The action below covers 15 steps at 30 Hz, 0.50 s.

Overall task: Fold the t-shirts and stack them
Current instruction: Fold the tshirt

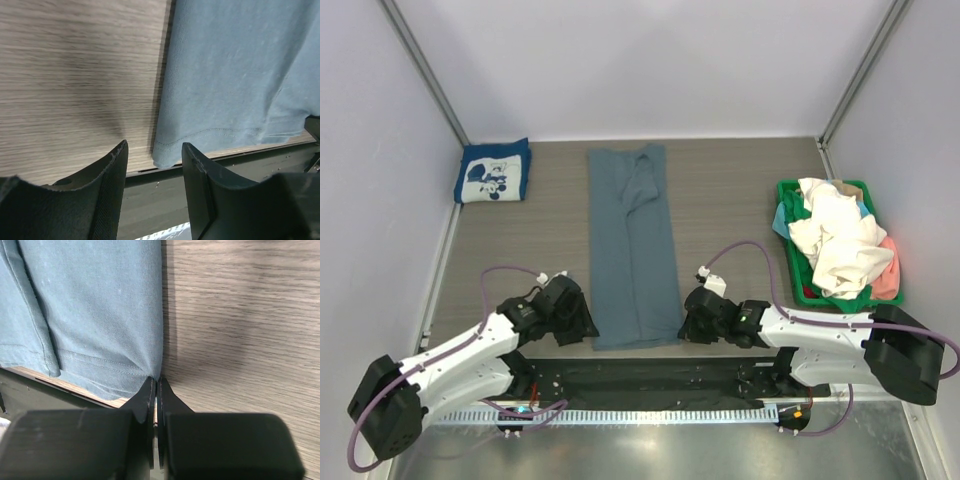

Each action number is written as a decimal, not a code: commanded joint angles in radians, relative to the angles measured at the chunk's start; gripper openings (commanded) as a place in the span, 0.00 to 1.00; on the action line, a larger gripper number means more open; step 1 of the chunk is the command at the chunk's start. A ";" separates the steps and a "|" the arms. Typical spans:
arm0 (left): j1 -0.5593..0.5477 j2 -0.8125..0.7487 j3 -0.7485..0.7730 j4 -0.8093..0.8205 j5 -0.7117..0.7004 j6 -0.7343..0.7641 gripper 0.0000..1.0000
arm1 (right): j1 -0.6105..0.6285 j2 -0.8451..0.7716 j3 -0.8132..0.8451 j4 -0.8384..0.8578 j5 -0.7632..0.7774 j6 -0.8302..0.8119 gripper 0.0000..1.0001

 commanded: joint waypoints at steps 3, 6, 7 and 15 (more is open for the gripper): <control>-0.054 0.033 -0.018 0.133 0.020 -0.090 0.47 | 0.002 0.011 -0.037 -0.010 0.037 0.006 0.01; -0.097 0.060 -0.021 0.144 -0.004 -0.118 0.43 | 0.004 0.013 -0.045 -0.007 0.037 0.005 0.01; -0.115 0.070 -0.021 0.150 -0.010 -0.130 0.42 | 0.004 0.013 -0.045 -0.005 0.037 0.003 0.01; -0.181 0.148 0.022 0.177 -0.069 -0.161 0.00 | 0.004 -0.027 -0.046 -0.043 0.036 0.002 0.01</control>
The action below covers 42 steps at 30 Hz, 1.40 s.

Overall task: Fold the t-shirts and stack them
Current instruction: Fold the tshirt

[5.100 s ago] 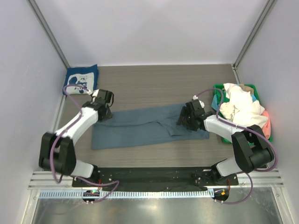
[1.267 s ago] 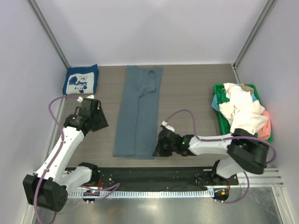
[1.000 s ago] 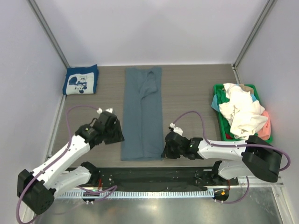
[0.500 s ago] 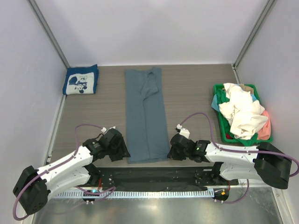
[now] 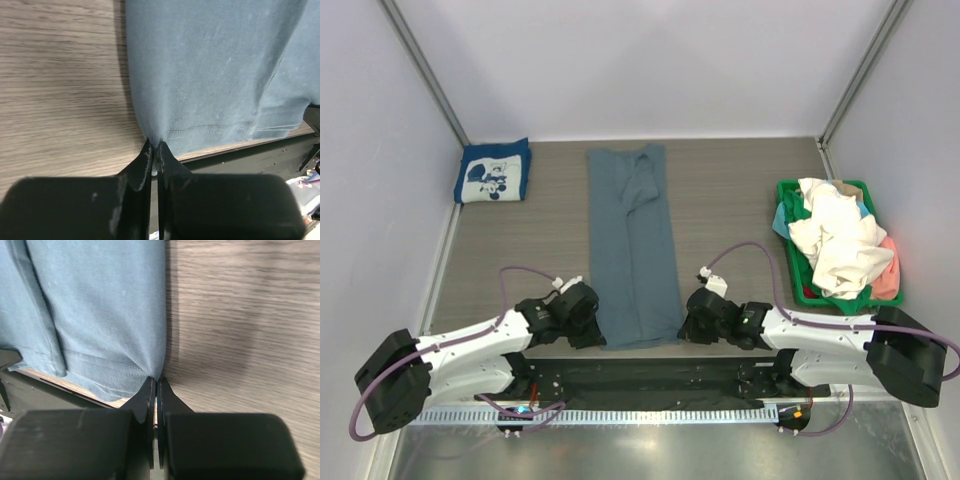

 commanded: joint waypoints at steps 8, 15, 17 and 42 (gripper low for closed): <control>-0.016 0.015 0.342 -0.229 -0.190 0.067 0.00 | -0.013 -0.127 0.228 -0.392 0.241 -0.096 0.01; 0.063 0.195 0.643 -0.340 -0.284 0.239 0.00 | -0.269 0.006 0.471 -0.414 0.165 -0.377 0.01; 0.127 0.241 0.702 -0.334 -0.267 0.294 0.00 | -0.315 0.084 0.570 -0.412 0.155 -0.459 0.01; 0.507 0.773 1.062 -0.180 -0.114 0.564 0.00 | -0.631 0.821 1.226 -0.349 -0.094 -0.661 0.01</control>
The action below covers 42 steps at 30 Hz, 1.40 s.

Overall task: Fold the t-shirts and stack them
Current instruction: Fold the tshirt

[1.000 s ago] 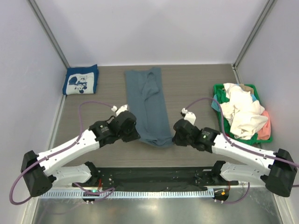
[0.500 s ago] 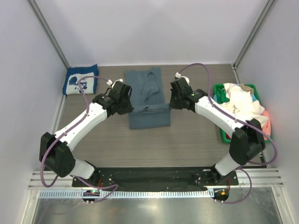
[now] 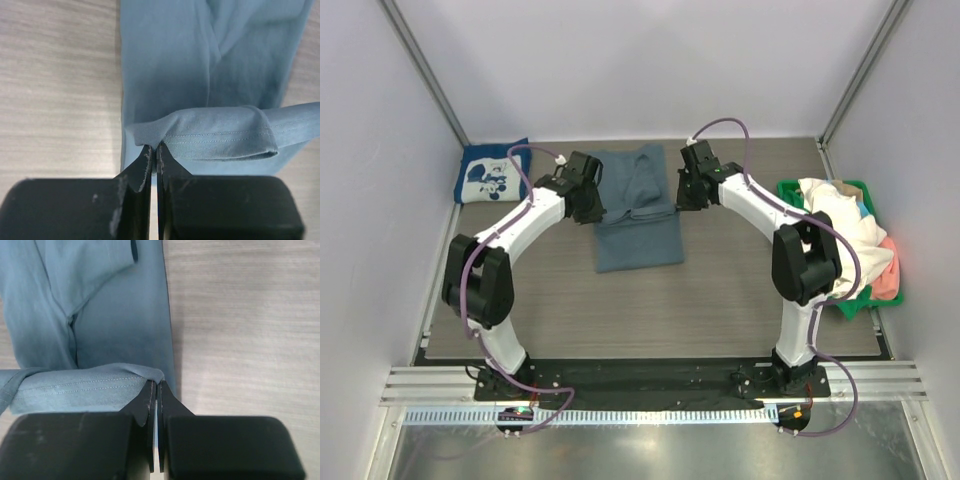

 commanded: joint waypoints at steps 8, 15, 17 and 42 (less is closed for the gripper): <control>0.038 0.122 0.100 -0.001 0.002 0.037 0.00 | -0.029 0.135 0.139 0.004 -0.005 -0.025 0.01; 0.115 0.303 0.355 -0.114 0.052 0.038 0.23 | -0.079 0.294 0.423 -0.054 -0.034 -0.036 0.45; 0.144 0.362 0.471 -0.180 0.077 0.040 0.31 | -0.113 0.398 0.563 -0.114 -0.088 -0.041 0.57; 0.087 -0.217 -0.466 0.274 0.282 -0.090 0.60 | -0.088 -0.132 -0.508 0.339 -0.416 0.083 0.63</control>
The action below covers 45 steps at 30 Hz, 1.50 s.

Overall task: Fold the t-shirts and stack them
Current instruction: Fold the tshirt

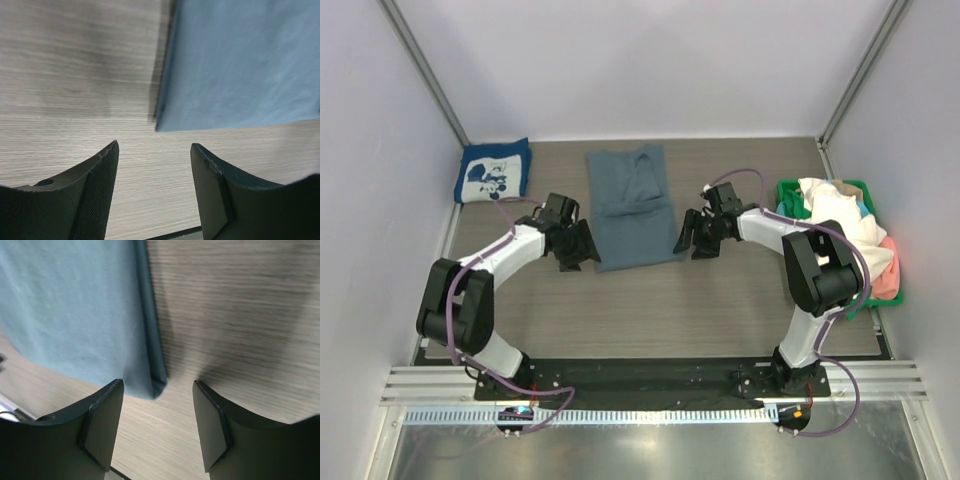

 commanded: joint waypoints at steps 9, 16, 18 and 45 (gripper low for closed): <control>-0.036 0.061 -0.116 0.298 0.071 -0.104 0.61 | 0.009 -0.002 -0.073 0.144 -0.040 0.026 0.54; -0.062 0.090 -0.146 0.309 0.064 -0.129 0.59 | 0.009 0.012 -0.104 0.168 -0.063 0.026 0.39; -0.067 0.097 -0.156 0.310 0.061 -0.134 0.56 | 0.009 0.015 -0.109 0.176 -0.072 0.029 0.35; -0.321 -0.454 -0.278 -0.024 -0.087 -0.305 0.00 | 0.022 -0.609 -0.380 -0.089 -0.025 0.070 0.01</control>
